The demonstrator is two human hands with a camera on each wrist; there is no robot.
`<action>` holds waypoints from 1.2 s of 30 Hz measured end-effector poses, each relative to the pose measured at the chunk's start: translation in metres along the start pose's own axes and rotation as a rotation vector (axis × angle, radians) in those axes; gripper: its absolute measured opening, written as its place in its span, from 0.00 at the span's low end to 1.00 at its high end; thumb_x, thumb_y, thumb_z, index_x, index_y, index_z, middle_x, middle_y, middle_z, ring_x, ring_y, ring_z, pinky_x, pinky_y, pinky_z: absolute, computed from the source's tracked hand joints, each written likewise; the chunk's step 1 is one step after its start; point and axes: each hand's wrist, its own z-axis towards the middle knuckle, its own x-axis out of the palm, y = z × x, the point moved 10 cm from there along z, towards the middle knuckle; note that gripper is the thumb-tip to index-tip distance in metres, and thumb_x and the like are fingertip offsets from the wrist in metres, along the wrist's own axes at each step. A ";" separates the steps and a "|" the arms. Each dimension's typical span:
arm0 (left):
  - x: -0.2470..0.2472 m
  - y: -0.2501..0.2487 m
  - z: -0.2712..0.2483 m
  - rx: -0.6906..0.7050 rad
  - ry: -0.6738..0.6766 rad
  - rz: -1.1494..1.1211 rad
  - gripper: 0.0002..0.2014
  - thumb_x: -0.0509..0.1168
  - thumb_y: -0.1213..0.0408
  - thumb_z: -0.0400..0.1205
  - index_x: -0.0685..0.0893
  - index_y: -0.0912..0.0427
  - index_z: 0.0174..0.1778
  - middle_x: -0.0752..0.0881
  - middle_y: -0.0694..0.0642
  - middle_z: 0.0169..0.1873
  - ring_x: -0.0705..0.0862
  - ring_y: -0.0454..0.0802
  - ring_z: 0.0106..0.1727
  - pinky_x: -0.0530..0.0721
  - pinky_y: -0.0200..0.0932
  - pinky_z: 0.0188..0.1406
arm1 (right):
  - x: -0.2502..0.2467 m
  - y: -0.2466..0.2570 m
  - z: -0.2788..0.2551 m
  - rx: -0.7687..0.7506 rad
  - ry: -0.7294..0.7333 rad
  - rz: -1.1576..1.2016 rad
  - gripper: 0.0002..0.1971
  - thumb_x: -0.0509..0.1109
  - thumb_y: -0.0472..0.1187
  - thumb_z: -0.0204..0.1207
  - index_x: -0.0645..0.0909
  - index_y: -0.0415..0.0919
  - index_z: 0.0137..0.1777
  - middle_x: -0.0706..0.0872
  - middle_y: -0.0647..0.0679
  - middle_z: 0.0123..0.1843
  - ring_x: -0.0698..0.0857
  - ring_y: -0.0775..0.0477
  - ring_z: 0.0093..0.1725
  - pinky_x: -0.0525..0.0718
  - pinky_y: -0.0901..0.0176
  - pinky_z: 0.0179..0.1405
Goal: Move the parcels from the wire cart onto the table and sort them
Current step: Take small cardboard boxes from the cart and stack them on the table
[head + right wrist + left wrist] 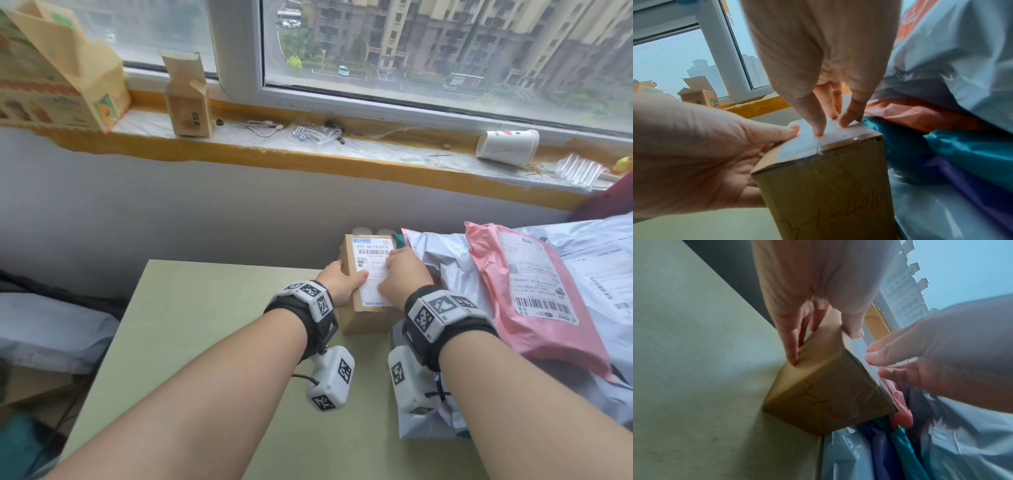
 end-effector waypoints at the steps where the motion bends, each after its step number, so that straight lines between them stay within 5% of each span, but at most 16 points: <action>1: -0.004 -0.004 -0.007 0.007 -0.008 0.042 0.35 0.67 0.48 0.74 0.71 0.60 0.75 0.80 0.58 0.71 0.82 0.58 0.66 0.80 0.57 0.67 | 0.000 -0.002 -0.001 -0.002 -0.008 0.021 0.21 0.70 0.37 0.72 0.76 0.36 0.65 0.78 0.46 0.65 0.81 0.45 0.63 0.77 0.62 0.50; 3: -0.015 -0.008 -0.016 0.019 -0.065 0.143 0.32 0.62 0.48 0.82 0.66 0.62 0.79 0.76 0.57 0.73 0.79 0.58 0.68 0.79 0.55 0.68 | -0.001 -0.001 -0.005 -0.031 -0.001 0.044 0.17 0.69 0.36 0.72 0.80 0.36 0.61 0.79 0.47 0.64 0.82 0.46 0.60 0.78 0.62 0.49; 5: -0.027 -0.007 -0.022 0.015 -0.123 0.194 0.28 0.54 0.48 0.86 0.67 0.61 0.78 0.76 0.60 0.72 0.78 0.61 0.69 0.78 0.55 0.69 | -0.006 -0.005 -0.011 -0.055 -0.028 0.077 0.06 0.69 0.35 0.71 0.84 0.37 0.47 0.82 0.47 0.57 0.84 0.44 0.54 0.80 0.59 0.47; 7: -0.035 -0.008 -0.030 0.029 -0.138 0.209 0.22 0.50 0.47 0.86 0.77 0.61 0.63 0.83 0.64 0.54 0.81 0.62 0.58 0.80 0.53 0.64 | -0.012 -0.015 -0.019 -0.038 -0.068 0.178 0.03 0.69 0.36 0.72 0.84 0.40 0.40 0.84 0.48 0.51 0.85 0.43 0.52 0.82 0.57 0.48; 9: -0.048 -0.008 -0.040 0.038 -0.171 0.222 0.18 0.49 0.48 0.87 0.72 0.57 0.40 0.73 0.56 0.33 0.74 0.56 0.42 0.78 0.47 0.50 | -0.018 -0.026 -0.028 0.028 -0.100 0.312 0.09 0.69 0.38 0.75 0.87 0.44 0.52 0.86 0.47 0.56 0.85 0.43 0.58 0.83 0.55 0.57; 11: -0.064 -0.009 -0.050 0.035 -0.203 0.229 0.18 0.50 0.50 0.87 0.65 0.51 0.32 0.69 0.56 0.36 0.70 0.53 0.41 0.72 0.44 0.45 | -0.026 -0.023 -0.037 0.036 -0.133 0.352 0.16 0.69 0.40 0.77 0.85 0.44 0.64 0.85 0.46 0.64 0.83 0.43 0.61 0.81 0.52 0.63; 21: -0.155 -0.013 -0.125 0.092 -0.375 0.272 0.17 0.55 0.54 0.86 0.65 0.48 0.30 0.73 0.56 0.43 0.73 0.53 0.42 0.75 0.44 0.44 | -0.035 0.063 -0.071 -0.114 -0.146 0.372 0.13 0.63 0.39 0.79 0.88 0.45 0.57 0.88 0.49 0.60 0.83 0.45 0.61 0.73 0.63 0.54; 25: -0.195 0.000 -0.168 0.067 -0.440 0.265 0.12 0.56 0.54 0.86 0.75 0.52 0.38 0.78 0.58 0.42 0.78 0.56 0.45 0.81 0.47 0.53 | -0.030 0.113 -0.090 -0.190 -0.139 0.420 0.11 0.65 0.39 0.79 0.89 0.42 0.52 0.89 0.45 0.54 0.84 0.42 0.57 0.80 0.53 0.61; 28: -0.225 0.016 -0.199 0.041 -0.482 0.246 0.13 0.56 0.53 0.86 0.82 0.56 0.52 0.83 0.61 0.48 0.82 0.59 0.54 0.80 0.48 0.59 | -0.023 0.149 -0.105 -0.242 -0.117 0.447 0.10 0.65 0.42 0.78 0.89 0.45 0.47 0.90 0.47 0.47 0.86 0.43 0.53 0.83 0.50 0.58; 31: -0.252 0.034 -0.228 0.042 -0.526 0.224 0.13 0.56 0.55 0.86 0.73 0.49 0.35 0.78 0.57 0.38 0.76 0.56 0.43 0.77 0.43 0.49 | -0.016 0.186 -0.124 -0.294 -0.089 0.454 0.10 0.66 0.43 0.78 0.89 0.45 0.47 0.91 0.48 0.45 0.86 0.45 0.50 0.83 0.53 0.56; 36: -0.303 0.067 -0.283 0.025 -0.626 0.214 0.19 0.58 0.56 0.85 0.64 0.48 0.28 0.73 0.59 0.35 0.70 0.52 0.37 0.69 0.42 0.39 | 0.009 0.249 -0.158 -0.373 -0.023 0.462 0.11 0.65 0.42 0.77 0.89 0.44 0.43 0.91 0.48 0.41 0.88 0.44 0.48 0.85 0.52 0.54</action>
